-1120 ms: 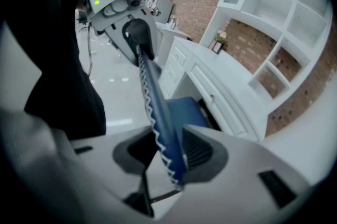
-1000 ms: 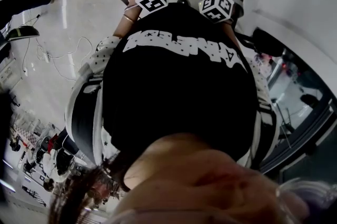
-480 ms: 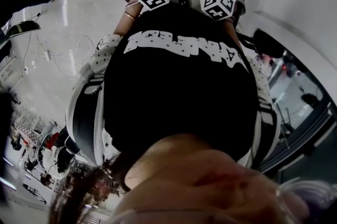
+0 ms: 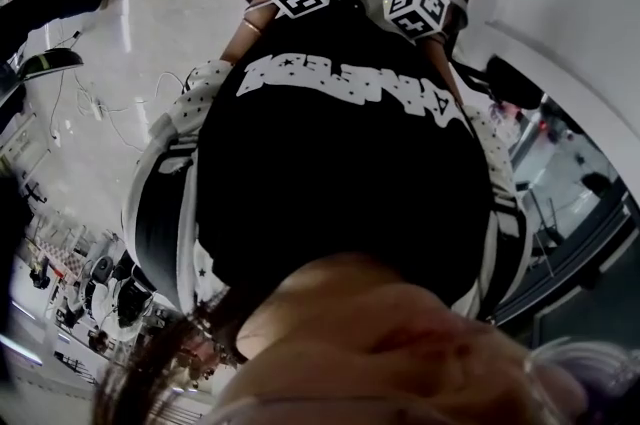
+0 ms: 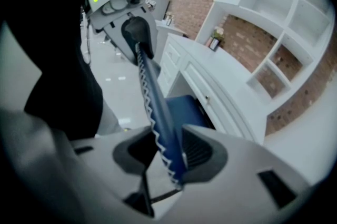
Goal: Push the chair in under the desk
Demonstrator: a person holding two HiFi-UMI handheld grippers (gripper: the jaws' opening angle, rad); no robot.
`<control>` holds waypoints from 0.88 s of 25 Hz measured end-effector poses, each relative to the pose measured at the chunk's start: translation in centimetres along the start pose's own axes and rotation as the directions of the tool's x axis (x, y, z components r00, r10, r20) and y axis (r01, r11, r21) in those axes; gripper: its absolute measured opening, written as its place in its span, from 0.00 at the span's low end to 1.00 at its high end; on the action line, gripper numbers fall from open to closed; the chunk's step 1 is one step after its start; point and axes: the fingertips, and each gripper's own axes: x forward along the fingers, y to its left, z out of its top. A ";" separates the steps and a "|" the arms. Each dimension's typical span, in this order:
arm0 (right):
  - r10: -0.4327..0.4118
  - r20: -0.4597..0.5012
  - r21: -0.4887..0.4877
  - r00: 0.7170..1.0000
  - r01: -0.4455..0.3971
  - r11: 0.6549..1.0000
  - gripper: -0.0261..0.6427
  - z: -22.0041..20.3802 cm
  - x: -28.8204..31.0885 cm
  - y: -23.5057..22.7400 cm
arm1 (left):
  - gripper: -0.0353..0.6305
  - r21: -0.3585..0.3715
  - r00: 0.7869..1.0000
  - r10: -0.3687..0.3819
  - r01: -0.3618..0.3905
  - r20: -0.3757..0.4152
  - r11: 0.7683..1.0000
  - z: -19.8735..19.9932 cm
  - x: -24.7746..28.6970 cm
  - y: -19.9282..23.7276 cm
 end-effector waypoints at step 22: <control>-0.008 -0.013 0.015 1.000 0.008 1.000 0.26 1.2 2.3 -2.7 | 0.30 0.016 1.000 -0.015 0.015 -0.001 1.000 0.4 1.8 3.2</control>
